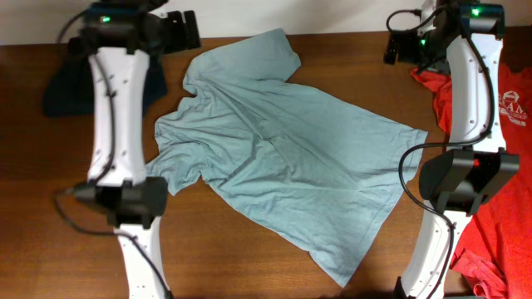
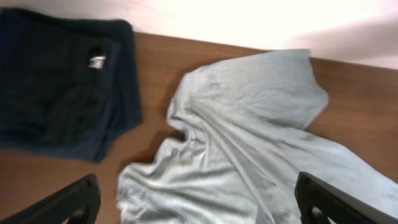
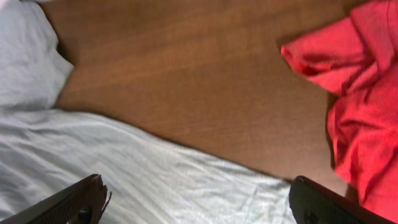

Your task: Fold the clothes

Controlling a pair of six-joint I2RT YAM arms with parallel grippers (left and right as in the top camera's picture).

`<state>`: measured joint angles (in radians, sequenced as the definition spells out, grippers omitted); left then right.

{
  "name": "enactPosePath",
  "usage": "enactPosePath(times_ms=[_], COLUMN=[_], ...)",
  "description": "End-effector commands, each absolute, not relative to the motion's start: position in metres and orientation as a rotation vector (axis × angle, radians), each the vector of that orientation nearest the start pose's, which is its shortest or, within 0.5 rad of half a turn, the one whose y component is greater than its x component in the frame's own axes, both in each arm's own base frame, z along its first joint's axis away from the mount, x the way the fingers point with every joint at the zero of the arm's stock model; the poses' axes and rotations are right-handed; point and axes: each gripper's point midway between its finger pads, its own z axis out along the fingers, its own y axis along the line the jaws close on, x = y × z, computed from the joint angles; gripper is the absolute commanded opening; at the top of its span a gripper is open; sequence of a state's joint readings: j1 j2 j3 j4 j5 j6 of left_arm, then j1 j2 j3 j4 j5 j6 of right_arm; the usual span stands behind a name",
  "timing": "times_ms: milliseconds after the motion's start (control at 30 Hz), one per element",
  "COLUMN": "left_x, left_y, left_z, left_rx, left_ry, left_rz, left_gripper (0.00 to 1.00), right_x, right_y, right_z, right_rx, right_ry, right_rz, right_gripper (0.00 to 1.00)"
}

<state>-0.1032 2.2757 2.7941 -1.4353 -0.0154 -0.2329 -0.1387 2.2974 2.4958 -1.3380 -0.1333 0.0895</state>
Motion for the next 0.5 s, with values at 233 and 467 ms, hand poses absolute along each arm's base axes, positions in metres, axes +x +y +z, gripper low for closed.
enactPosePath(times_ms=[233, 467], left_x=[0.478, 0.478], left_y=[-0.035, -0.035], left_z=[0.352, 0.351], left_rx=[-0.216, -0.216], left_ry=[2.406, 2.408], left_rz=[-0.085, -0.085], left_gripper=[0.99, 0.99], right_x=[0.445, 0.415], right_y=[-0.032, -0.027], right_z=[0.172, 0.118], right_rx=[0.256, 0.379], right_ry=[3.03, 3.218], right_rz=[0.256, 0.285], right_gripper=[0.04, 0.04])
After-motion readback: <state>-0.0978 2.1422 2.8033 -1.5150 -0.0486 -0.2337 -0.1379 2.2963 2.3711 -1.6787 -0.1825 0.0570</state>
